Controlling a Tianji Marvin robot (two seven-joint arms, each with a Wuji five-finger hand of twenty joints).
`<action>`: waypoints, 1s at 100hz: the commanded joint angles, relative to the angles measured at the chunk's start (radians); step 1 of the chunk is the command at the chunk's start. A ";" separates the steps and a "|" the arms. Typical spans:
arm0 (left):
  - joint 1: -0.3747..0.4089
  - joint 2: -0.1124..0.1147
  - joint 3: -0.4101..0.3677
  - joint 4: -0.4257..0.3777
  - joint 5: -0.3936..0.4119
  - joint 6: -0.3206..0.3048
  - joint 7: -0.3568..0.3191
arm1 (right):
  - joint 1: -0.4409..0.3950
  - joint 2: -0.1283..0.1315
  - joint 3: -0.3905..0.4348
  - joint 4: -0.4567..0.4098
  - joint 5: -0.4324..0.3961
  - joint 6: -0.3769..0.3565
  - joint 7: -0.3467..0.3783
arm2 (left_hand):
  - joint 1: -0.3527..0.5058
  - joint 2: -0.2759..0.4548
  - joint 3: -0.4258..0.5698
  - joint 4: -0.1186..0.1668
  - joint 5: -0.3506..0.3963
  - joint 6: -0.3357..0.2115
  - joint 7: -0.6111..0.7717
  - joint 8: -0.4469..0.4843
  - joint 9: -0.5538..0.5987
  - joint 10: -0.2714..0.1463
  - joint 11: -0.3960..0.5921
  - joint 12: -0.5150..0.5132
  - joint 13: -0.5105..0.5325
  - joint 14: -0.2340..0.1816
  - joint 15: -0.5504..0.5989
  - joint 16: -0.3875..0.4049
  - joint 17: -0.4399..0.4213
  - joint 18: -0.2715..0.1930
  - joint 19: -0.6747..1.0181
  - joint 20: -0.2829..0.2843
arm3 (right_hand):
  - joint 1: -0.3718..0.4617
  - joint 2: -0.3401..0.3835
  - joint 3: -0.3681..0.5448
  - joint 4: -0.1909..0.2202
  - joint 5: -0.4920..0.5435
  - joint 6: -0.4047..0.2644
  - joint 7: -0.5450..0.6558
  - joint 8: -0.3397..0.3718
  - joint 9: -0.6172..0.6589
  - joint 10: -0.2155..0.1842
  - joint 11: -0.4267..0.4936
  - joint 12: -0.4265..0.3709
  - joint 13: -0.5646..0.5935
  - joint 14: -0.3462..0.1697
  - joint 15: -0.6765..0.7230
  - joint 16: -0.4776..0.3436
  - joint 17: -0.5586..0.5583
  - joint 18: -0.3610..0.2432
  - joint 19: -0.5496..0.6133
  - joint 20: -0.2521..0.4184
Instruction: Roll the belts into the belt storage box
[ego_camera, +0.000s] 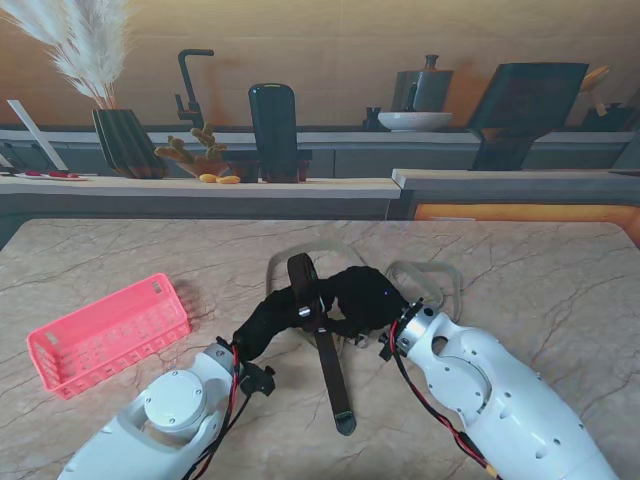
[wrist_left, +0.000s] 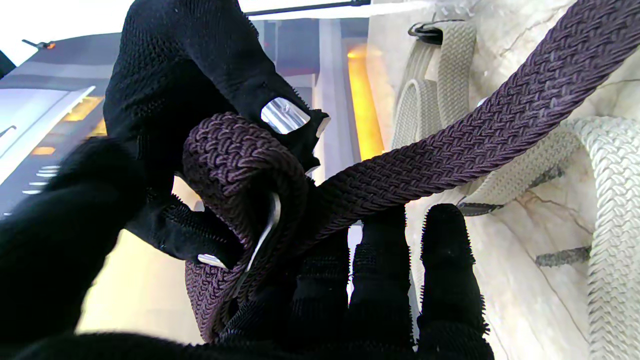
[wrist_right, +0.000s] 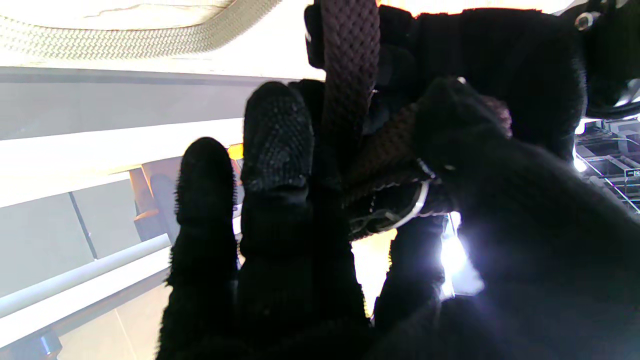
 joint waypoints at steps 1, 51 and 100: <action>0.003 -0.014 0.000 -0.037 0.010 -0.015 0.020 | -0.014 0.005 -0.005 0.023 -0.009 0.007 0.007 | 0.093 0.030 -0.060 0.033 -0.009 -0.205 0.064 0.027 0.028 -0.051 0.035 0.006 0.041 -0.042 0.042 0.022 0.024 -0.032 0.029 0.023 | -0.046 0.027 0.042 0.019 0.178 0.176 0.138 0.030 -0.015 -0.024 -0.023 -0.018 0.000 -0.014 -0.010 -0.006 -0.012 0.019 -0.011 -0.015; 0.009 -0.018 0.001 -0.057 0.077 0.022 0.070 | -0.059 0.009 0.036 -0.042 -0.054 -0.023 -0.016 | 0.498 0.091 -0.192 0.097 0.016 -0.254 0.309 0.150 0.187 -0.103 0.131 0.331 0.121 -0.063 0.189 0.069 0.072 -0.064 0.125 0.012 | -0.080 0.053 0.034 0.035 0.119 0.094 0.068 0.113 -0.042 0.002 -0.016 -0.009 -0.014 -0.009 0.000 0.010 -0.023 0.027 -0.018 -0.010; 0.000 -0.027 0.009 -0.045 0.116 0.035 0.114 | -0.138 0.009 0.135 -0.164 -0.176 -0.069 -0.151 | 0.599 0.153 -0.242 0.132 0.058 -0.387 0.485 0.291 0.216 -0.096 0.052 0.621 0.095 -0.039 0.233 0.142 0.046 -0.048 0.120 0.015 | -0.124 0.087 -0.040 0.036 0.130 0.093 0.107 0.178 -0.055 -0.035 0.053 0.042 -0.056 -0.011 0.130 0.046 -0.031 0.002 0.006 0.036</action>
